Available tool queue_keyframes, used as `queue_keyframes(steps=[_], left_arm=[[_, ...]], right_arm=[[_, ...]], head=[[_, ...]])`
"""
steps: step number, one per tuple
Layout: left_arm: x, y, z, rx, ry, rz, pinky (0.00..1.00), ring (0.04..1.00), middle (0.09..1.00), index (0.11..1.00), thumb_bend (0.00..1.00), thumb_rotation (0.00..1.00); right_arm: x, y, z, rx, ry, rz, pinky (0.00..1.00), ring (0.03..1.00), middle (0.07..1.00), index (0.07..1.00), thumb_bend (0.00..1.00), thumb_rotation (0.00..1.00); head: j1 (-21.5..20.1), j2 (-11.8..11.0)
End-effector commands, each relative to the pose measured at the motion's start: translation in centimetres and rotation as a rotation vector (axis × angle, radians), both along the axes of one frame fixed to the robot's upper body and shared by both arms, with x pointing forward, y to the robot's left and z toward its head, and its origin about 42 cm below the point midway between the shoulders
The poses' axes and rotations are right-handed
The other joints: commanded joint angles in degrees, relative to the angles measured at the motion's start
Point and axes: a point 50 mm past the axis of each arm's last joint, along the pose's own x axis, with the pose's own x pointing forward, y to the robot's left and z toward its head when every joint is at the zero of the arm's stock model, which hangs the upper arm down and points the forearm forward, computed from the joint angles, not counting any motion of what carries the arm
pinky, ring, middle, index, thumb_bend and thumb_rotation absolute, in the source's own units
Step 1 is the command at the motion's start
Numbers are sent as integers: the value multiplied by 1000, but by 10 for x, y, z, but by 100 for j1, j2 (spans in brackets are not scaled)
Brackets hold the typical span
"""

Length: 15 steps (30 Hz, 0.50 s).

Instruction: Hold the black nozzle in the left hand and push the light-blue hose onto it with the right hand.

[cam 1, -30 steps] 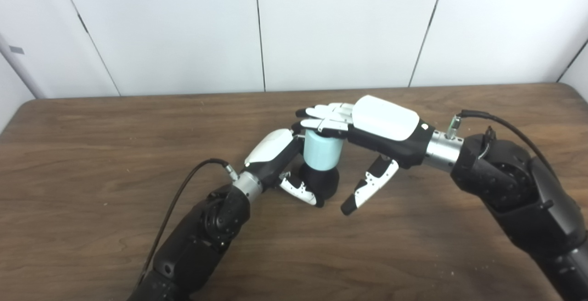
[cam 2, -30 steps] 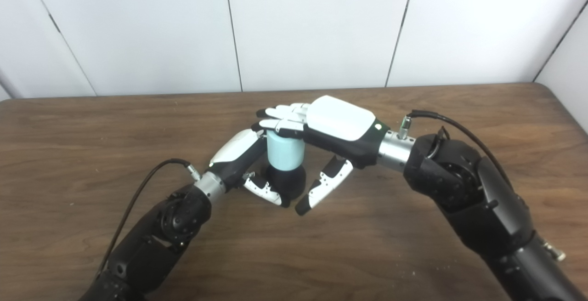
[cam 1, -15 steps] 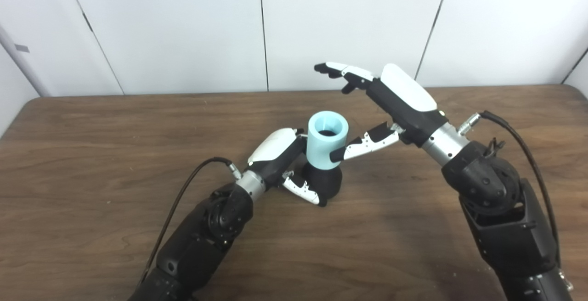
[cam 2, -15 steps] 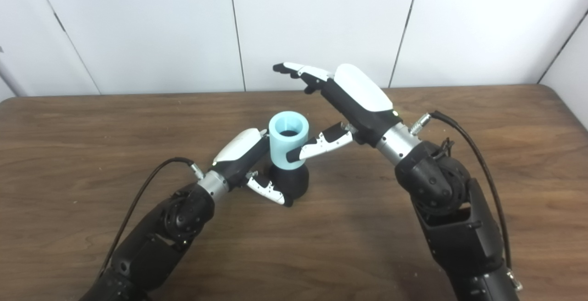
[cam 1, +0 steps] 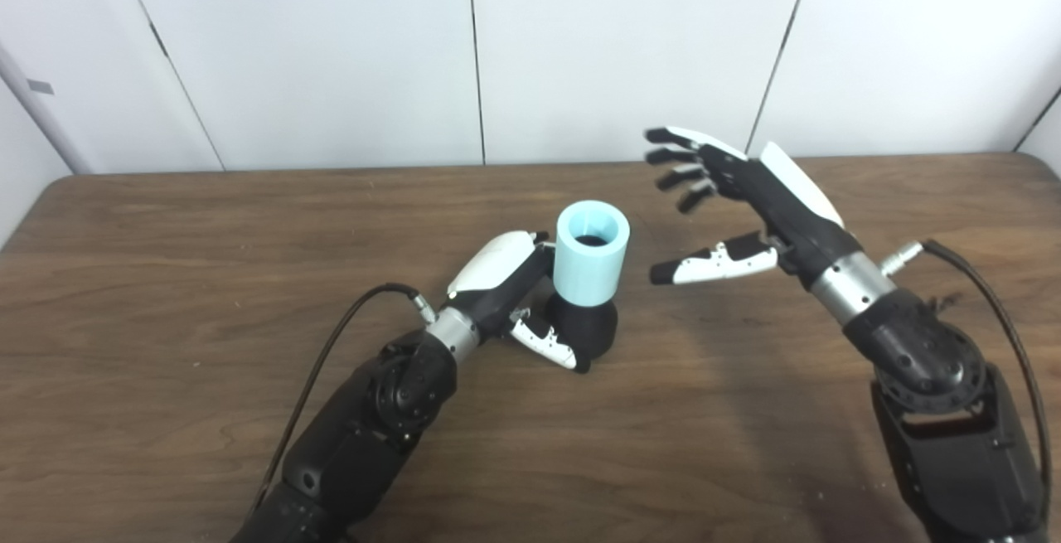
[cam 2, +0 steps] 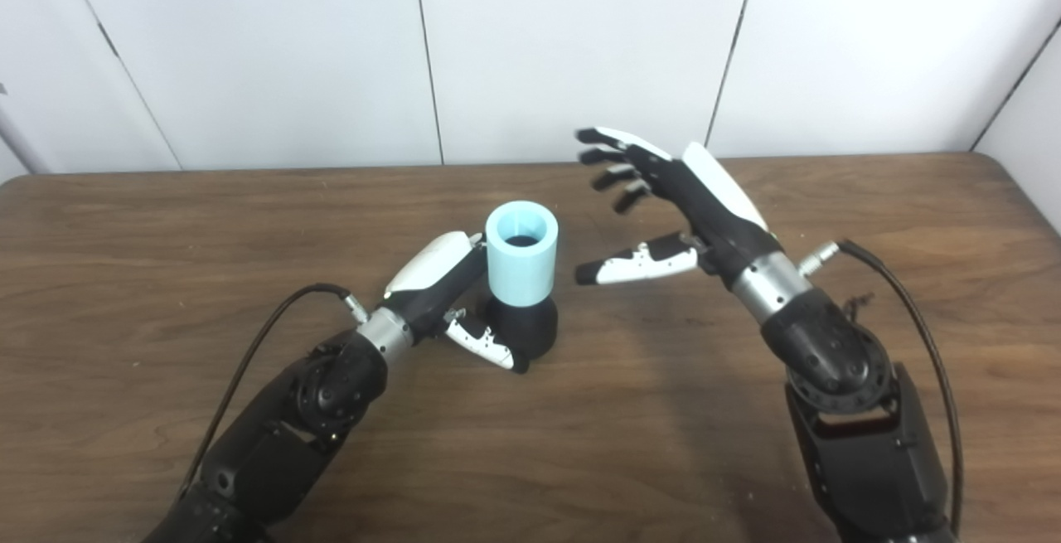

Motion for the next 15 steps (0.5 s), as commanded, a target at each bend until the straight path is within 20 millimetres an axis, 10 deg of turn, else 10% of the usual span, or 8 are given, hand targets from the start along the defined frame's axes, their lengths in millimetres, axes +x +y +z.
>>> queue_keyframes(steps=[1,13,15], left_arm=[[-15,20,-48,153,181,31,1000,605,492,484,525,0],[-14,24,-47,140,195,36,989,625,476,507,524,0],[-14,24,-47,142,192,40,985,728,686,683,747,101]], right_arm=[[1,-4,7,18,-43,-38,536,707,805,847,622,117],[-11,-12,-15,112,-38,-112,556,728,827,855,698,170],[-12,-13,-14,109,-52,-110,555,728,826,853,696,163]], head=[[1,11],[-4,14],[-6,17]])
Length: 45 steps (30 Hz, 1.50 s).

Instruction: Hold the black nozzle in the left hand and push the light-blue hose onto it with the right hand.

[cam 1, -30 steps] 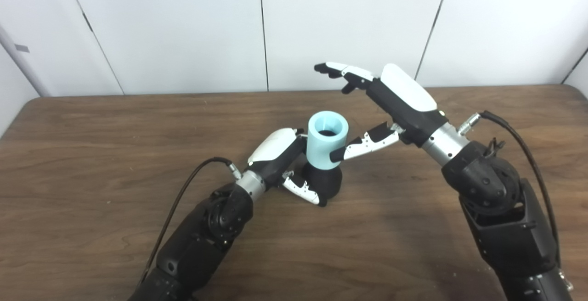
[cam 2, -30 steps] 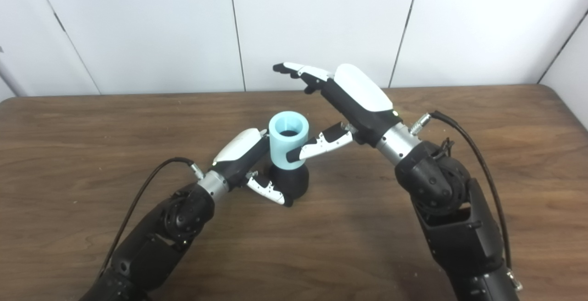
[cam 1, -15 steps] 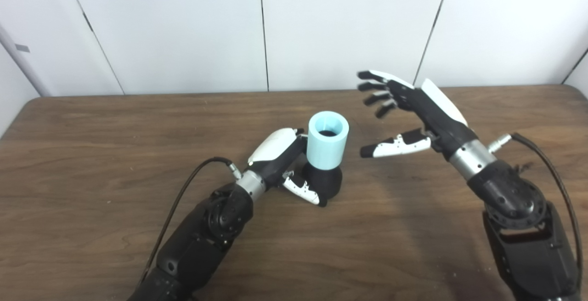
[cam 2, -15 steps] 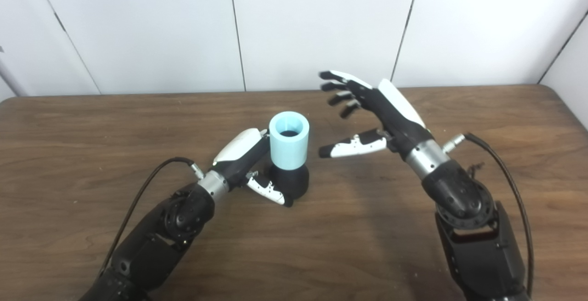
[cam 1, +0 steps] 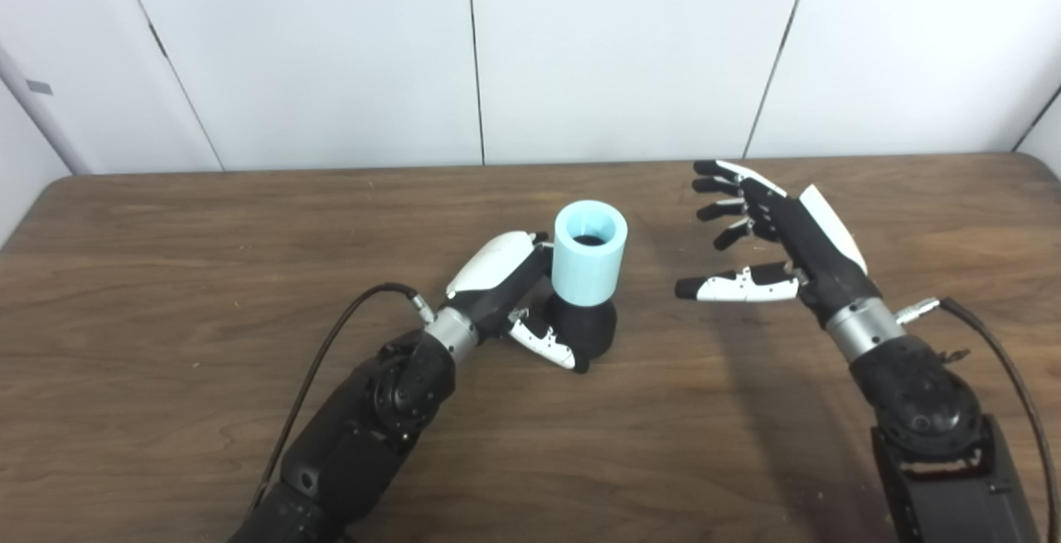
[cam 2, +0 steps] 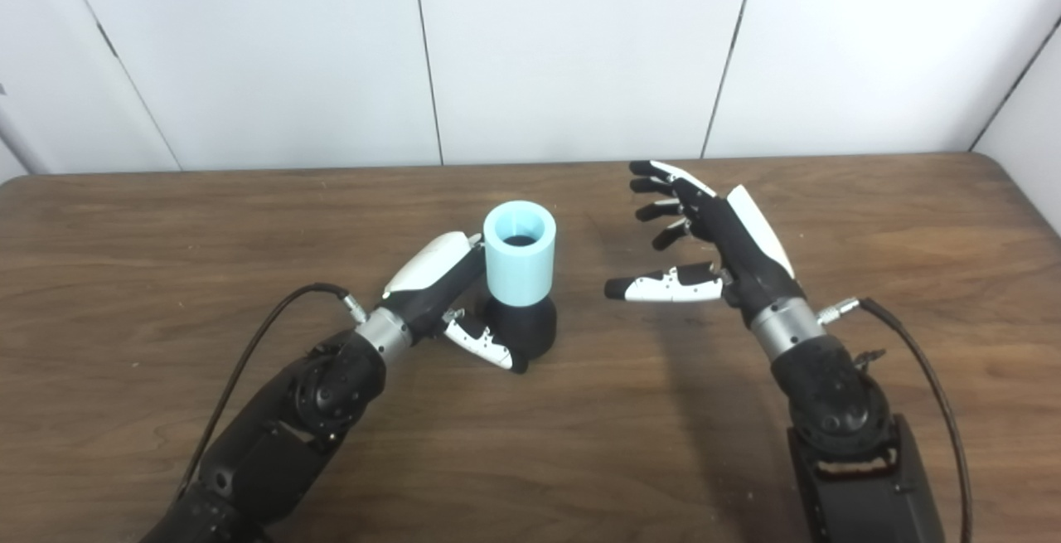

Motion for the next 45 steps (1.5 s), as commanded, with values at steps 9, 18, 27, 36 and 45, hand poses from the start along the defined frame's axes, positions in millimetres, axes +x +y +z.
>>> queue_keyframes(steps=[9,18,27,36,45], left_arm=[[-13,21,-45,158,202,80,1000,988,991,984,991,282],[-17,30,-41,204,193,88,1000,1000,1000,1000,1000,406],[-23,50,-27,95,170,151,1000,1000,1000,1000,999,327],[-37,79,4,-249,121,284,668,748,758,798,731,106],[-40,95,17,-805,157,380,621,728,763,819,763,216]], right_arm=[[3,-11,22,-39,-158,4,539,722,827,849,696,156],[0,-14,21,-31,-162,1,526,695,819,845,699,161],[-3,-13,18,-15,-147,2,539,694,818,842,699,159],[-7,-4,14,85,-130,-49,522,666,777,804,690,136],[-15,0,8,243,-102,-122,508,658,732,783,684,154]], head=[[18,4],[60,2],[109,-47],[291,-133],[364,-160]])
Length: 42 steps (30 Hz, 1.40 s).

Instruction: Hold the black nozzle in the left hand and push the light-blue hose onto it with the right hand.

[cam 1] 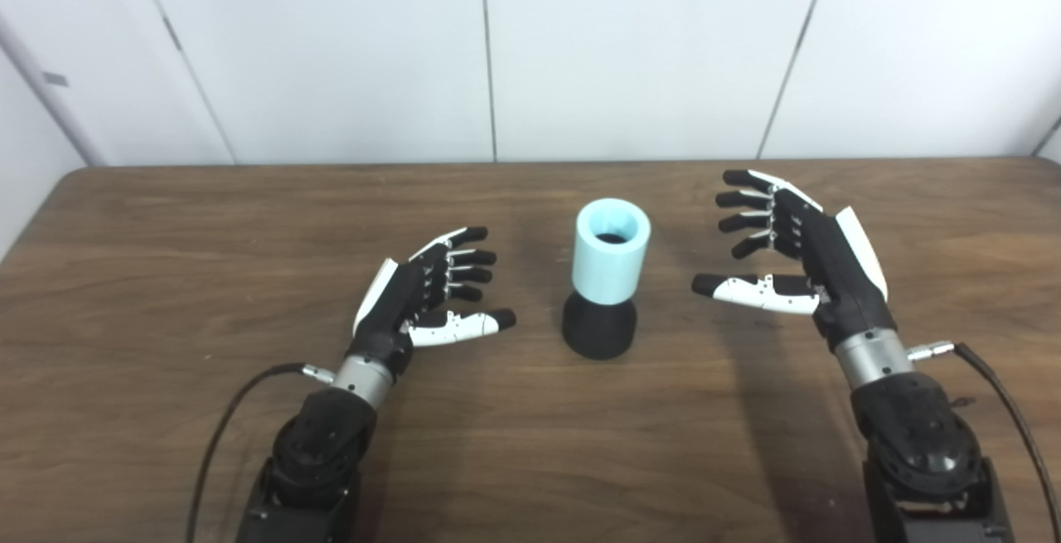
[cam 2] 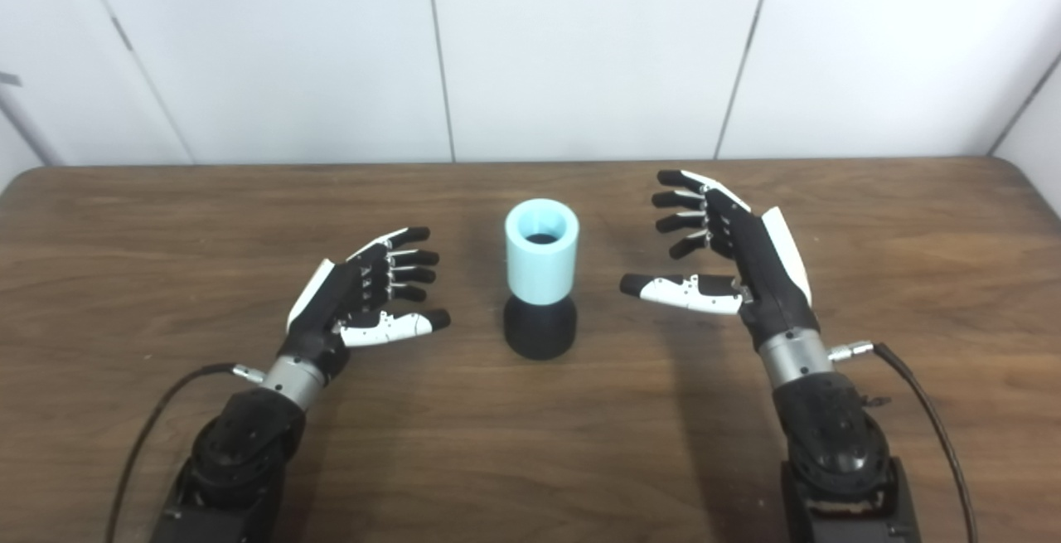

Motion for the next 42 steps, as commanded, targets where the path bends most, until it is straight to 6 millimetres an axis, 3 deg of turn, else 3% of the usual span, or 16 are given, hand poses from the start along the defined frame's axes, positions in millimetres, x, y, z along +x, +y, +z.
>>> queue_keyframes(steps=[1,5,8,17,42], left_arm=[[9,6,22,-104,-86,58,636,734,768,836,760,235],[3,19,32,-182,-117,108,652,749,776,854,740,244],[-2,24,36,-162,-139,117,647,738,761,819,744,251],[-2,32,28,-179,-125,69,629,730,759,797,723,217],[5,33,29,-211,-132,32,623,732,750,765,710,193]], right_arm=[[-2,-9,20,34,-87,-35,512,655,731,775,682,147],[-5,-13,12,75,-82,-50,533,651,729,759,680,122],[-6,-17,4,49,-78,-35,581,700,766,768,687,124],[-6,-20,-2,37,-80,-12,627,742,822,796,706,180],[-2,-10,-8,79,-63,-28,640,746,817,801,706,164]], head=[[4,7],[18,-74],[46,-106],[-34,-115],[-199,-181]])
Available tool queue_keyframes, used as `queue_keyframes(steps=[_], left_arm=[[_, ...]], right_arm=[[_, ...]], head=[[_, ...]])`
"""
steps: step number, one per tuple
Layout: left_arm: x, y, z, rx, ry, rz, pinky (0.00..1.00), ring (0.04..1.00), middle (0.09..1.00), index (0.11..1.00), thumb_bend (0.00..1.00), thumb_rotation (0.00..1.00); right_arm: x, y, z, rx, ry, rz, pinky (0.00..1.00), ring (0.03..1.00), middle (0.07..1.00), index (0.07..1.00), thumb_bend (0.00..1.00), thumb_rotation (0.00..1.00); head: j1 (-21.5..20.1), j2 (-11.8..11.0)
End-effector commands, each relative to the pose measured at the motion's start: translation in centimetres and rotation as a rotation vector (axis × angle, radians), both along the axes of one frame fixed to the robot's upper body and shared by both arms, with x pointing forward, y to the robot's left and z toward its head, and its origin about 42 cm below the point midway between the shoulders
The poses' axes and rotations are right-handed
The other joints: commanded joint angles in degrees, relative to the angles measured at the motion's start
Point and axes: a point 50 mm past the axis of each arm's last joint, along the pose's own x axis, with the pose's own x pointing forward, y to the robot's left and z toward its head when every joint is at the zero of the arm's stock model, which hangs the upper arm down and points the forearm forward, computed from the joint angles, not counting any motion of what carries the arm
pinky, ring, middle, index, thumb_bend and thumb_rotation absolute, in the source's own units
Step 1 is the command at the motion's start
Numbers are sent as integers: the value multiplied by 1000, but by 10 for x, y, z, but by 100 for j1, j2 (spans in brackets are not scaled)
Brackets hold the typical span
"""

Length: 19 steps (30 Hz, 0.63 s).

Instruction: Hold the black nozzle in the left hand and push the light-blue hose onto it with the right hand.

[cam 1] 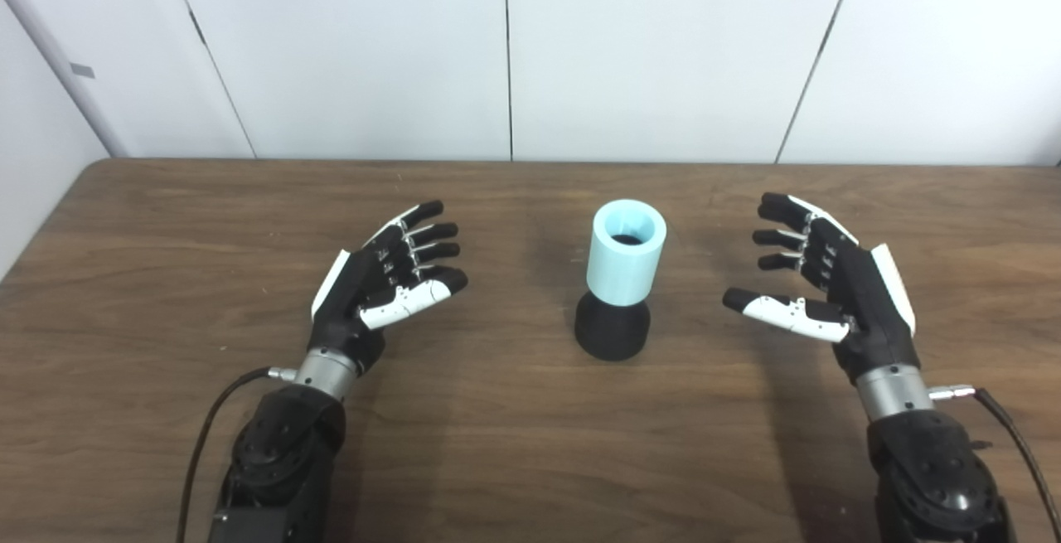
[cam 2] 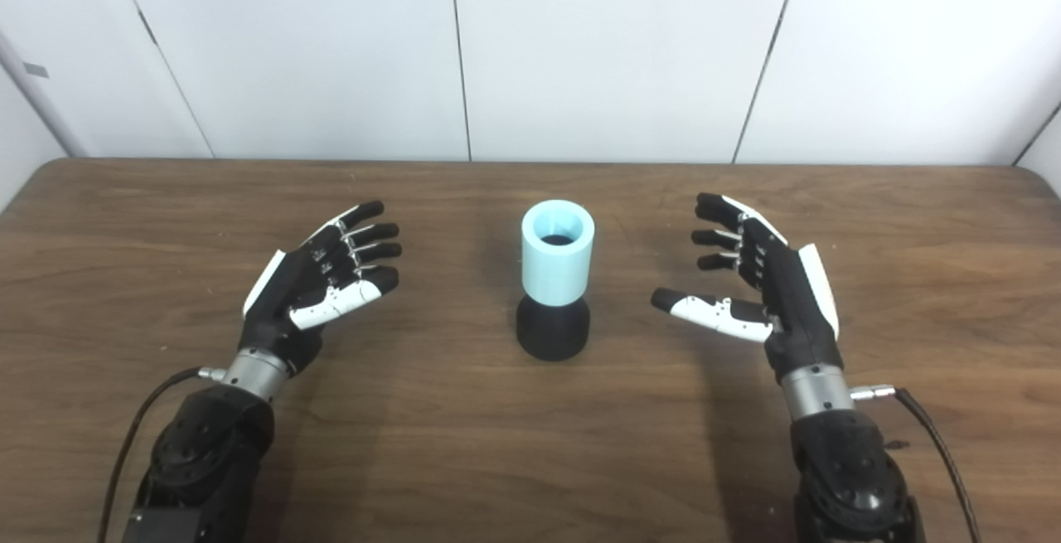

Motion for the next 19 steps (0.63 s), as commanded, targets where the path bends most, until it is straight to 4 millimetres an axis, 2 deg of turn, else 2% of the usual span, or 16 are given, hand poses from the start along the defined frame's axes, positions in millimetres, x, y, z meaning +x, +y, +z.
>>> queue_keyframes(steps=[1,19], left_arm=[[10,-4,20,-16,-89,-12,622,732,750,765,710,193],[9,-4,20,-18,-82,-12,609,731,746,764,702,167]], right_arm=[[6,2,17,4,-85,8,640,746,817,801,706,164],[6,3,14,4,-79,26,638,730,817,801,706,145]], head=[[17,-6],[-6,6]])
